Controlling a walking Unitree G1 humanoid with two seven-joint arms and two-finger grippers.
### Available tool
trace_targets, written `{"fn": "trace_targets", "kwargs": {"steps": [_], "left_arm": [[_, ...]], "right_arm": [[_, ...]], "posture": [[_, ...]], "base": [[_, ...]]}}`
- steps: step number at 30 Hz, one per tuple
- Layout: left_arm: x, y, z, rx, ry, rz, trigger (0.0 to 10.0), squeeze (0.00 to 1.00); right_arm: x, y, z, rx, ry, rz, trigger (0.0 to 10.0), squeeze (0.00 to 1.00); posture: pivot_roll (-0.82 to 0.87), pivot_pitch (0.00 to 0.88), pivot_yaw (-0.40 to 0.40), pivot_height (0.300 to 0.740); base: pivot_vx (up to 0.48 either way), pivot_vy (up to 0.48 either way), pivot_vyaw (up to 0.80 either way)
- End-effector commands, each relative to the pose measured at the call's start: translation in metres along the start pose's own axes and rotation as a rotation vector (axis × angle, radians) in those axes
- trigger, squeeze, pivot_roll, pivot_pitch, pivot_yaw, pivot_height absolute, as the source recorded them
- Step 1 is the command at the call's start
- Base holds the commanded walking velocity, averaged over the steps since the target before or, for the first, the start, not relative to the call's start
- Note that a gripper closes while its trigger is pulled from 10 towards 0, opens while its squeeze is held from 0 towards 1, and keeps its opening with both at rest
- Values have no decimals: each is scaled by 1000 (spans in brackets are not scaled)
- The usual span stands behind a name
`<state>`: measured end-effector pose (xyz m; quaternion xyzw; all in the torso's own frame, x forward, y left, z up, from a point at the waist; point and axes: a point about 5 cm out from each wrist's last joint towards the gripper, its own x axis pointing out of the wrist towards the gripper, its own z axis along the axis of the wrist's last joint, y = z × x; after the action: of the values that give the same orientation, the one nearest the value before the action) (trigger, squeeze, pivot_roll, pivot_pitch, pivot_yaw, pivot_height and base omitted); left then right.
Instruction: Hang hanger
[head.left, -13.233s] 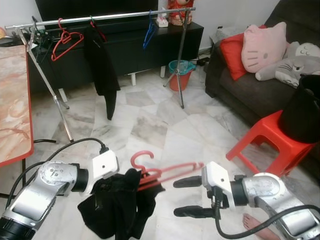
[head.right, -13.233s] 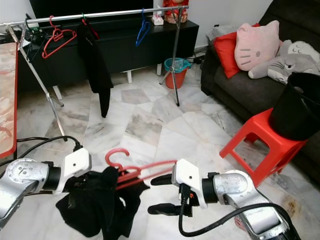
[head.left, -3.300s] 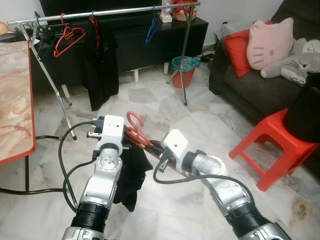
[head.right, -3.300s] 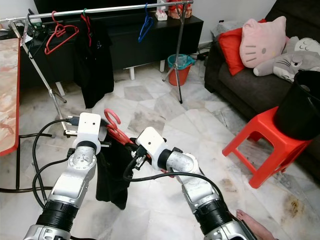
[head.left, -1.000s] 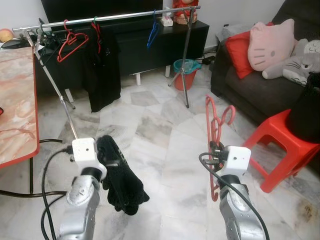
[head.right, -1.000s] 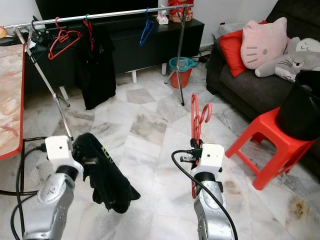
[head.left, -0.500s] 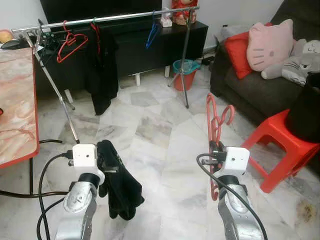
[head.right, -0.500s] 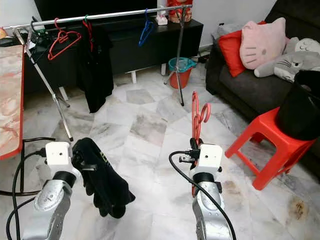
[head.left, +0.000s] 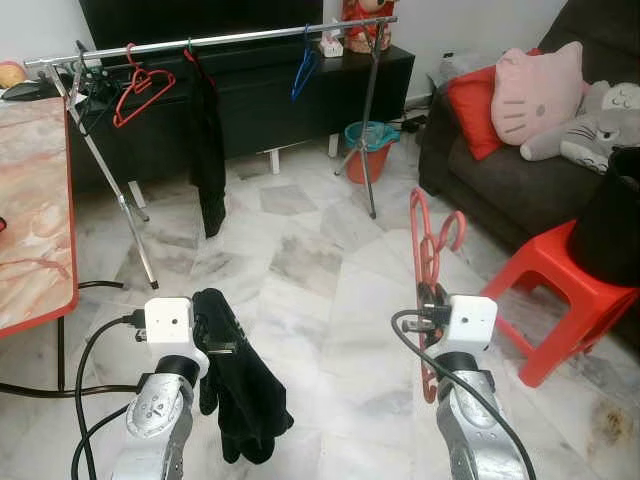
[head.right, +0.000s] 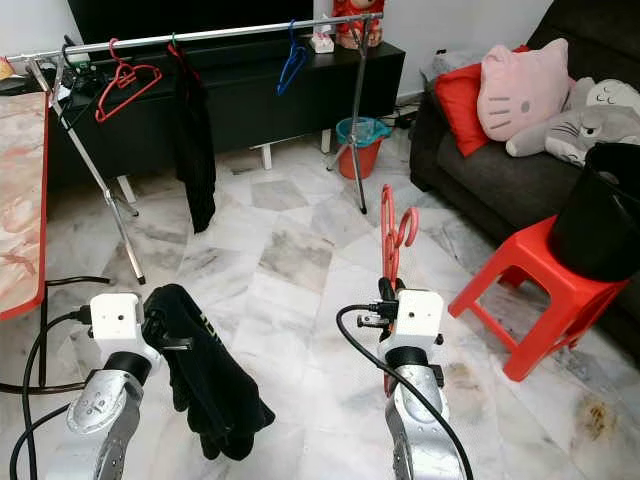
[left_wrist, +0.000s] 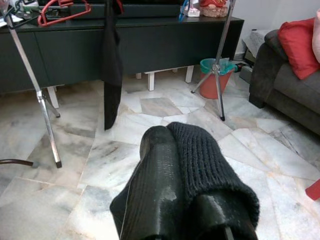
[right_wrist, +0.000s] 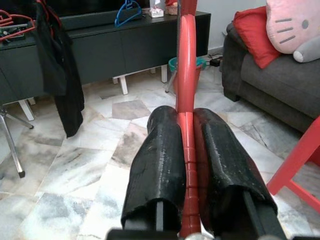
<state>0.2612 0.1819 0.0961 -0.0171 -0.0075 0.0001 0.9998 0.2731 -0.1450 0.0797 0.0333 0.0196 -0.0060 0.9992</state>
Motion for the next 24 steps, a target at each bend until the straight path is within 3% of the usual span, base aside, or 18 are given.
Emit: {"fn": "trace_targets", "kwargs": {"steps": [1, 12, 24], "left_arm": [[3, -3, 12, 18, -59, -13, 10000, 0], [3, -2, 17, 19, -66, 0, 10000, 0], [5, -4, 20, 17, -74, 7, 10000, 0]], "right_arm": [[3, 2, 7, -5, -28, 12, 10000, 0], [5, -5, 13, -38, -39, 9, 10000, 0], [6, 1, 15, -42, -38, 24, 10000, 0]], "posture": [[26, 0, -30, 740], [13, 0, -25, 740], [9, 0, -26, 740]], "base": [[0, 0, 0], [0, 0, 0], [0, 0, 0]]}}
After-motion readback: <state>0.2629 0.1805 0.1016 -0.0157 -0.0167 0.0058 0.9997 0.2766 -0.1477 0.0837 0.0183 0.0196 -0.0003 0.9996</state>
